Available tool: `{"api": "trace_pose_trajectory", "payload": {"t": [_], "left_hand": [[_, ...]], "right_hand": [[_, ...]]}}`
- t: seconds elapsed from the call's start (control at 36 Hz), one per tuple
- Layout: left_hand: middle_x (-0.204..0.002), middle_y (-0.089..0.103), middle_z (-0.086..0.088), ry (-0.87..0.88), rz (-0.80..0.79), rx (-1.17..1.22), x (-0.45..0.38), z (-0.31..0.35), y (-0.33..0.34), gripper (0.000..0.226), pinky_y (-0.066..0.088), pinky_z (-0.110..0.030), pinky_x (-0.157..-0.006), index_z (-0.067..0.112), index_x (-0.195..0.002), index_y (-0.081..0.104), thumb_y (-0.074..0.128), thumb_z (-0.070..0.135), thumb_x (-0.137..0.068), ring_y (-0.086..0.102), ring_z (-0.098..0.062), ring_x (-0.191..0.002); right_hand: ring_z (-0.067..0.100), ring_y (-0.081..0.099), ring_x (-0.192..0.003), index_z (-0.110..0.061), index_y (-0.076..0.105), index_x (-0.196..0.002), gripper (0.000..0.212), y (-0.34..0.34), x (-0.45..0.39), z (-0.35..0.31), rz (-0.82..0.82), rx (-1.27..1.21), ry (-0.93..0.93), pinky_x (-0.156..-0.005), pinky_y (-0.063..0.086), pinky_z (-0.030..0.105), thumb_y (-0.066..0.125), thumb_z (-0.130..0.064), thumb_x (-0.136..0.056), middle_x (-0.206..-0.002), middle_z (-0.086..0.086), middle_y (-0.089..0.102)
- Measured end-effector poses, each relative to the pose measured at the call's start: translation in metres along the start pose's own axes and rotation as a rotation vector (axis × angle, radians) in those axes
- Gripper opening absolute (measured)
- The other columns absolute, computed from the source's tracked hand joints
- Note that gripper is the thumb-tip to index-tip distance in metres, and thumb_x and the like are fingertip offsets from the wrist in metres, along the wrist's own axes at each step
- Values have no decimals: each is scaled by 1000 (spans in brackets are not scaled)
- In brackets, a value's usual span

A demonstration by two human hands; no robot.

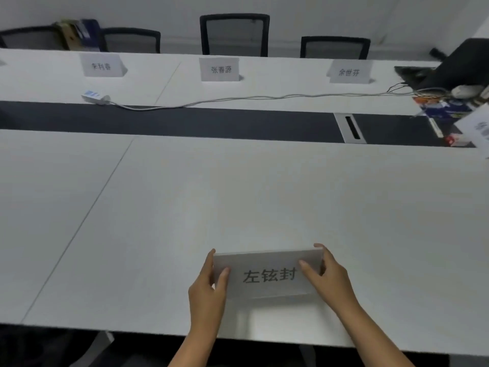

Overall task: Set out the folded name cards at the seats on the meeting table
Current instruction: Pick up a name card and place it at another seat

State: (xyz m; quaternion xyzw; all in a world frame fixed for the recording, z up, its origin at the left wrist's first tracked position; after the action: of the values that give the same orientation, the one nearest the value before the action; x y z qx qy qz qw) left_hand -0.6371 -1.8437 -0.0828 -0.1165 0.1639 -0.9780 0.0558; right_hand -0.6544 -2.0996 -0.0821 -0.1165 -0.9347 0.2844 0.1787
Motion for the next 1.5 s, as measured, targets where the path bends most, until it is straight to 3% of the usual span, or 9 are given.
{"api": "trace_pose_trajectory", "payload": {"t": [0.11, 0.33, 0.56, 0.75, 0.89, 1.0, 1.22, 1.42, 1.5], "left_hand": [[-118, 61, -4, -17, 58, -49, -6, -4, 8, 47, 40, -24, -89, 27, -130, 41, 54, 17, -86, 55, -12, -105], [-117, 38, -4, 8, 250, -257, -1, 14, 2, 46, 40, -39, -96, 22, -127, 46, 58, 20, -83, 36, -16, -113], [-113, 44, 18, 258, 400, -164, 30, 88, 37, 57, 33, -11, -91, 16, -121, 50, 40, 46, -73, 32, 27, -103], [-113, 35, 23, 452, 171, -66, 31, 152, 154, 57, 33, -4, -93, 4, -123, 47, 41, 36, -76, 30, 24, -110], [-118, 30, 35, 245, -192, 105, 13, 153, 258, 61, 31, -23, -107, 46, -122, 32, 47, 49, -64, 37, -2, -125], [-131, 31, 17, 114, -328, 99, 1, 134, 318, 71, 28, -37, -113, 26, -136, 30, 51, 37, -68, 32, -7, -130], [-140, 36, 4, -4, -316, 54, -23, 110, 367, 61, 31, -44, -111, 23, -135, 32, 51, 25, -77, 35, -16, -131], [-127, 43, 7, 27, -306, 18, -30, 104, 384, 42, 39, -25, -98, 17, -128, 45, 48, 5, -87, 46, -15, -121], [-118, 46, 9, 49, -273, -9, -35, 106, 387, 38, 39, 1, -79, 16, -124, 50, 49, 6, -87, 49, -9, -110]], "right_hand": [[37, 58, -96, -18, 39, -129, 51, -1, -21, 4, -38, 44, -13, -80, 48, 40, 58, -31, -84, -107, 30, 60], [16, 39, -125, -9, 46, -127, 44, -15, -35, -4, -13, 85, -208, -97, 24, 16, 53, -27, -88, -134, 5, 47], [-21, 41, -105, -23, 49, -118, 57, -82, -33, -15, 89, -300, -320, -86, 28, -6, 33, -54, -73, -115, -24, 47], [-19, 45, -106, -28, 53, -113, 40, -203, -51, 35, 397, -405, -292, -93, 34, 5, 33, -43, -82, -105, -35, 58], [-20, 46, -101, -57, 56, -94, 31, -255, -76, 95, 484, -396, -172, -92, 33, 4, 35, -39, -80, -113, -18, 53], [-1, 45, -108, -11, 51, -121, 57, -272, -99, 139, 519, -389, -94, -80, 30, -7, 41, -43, -75, -120, -6, 48], [10, 43, -114, -9, 49, -123, 52, -279, -149, 183, 453, -359, -34, -97, 30, 22, 48, -32, -77, -119, -4, 49], [12, 45, -114, -8, 50, -123, 37, -284, -168, 212, 452, -352, 32, -98, 32, 25, 53, -13, -87, -116, -5, 49], [11, 45, -112, -8, 49, -124, 38, -290, -173, 214, 458, -336, 29, -97, 33, 24, 53, -12, -87, -117, -6, 49]]}}
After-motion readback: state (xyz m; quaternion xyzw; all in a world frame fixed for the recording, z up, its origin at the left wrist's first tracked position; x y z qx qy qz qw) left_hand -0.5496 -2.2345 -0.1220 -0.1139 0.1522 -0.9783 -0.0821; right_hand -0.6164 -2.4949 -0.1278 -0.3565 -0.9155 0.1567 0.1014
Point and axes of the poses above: each hand's wrist, its own x-axis away from the middle knuckle, its own y-axis out of the palm, z = x × y, the point moved 10 cm from there along -x, towards the middle knuckle
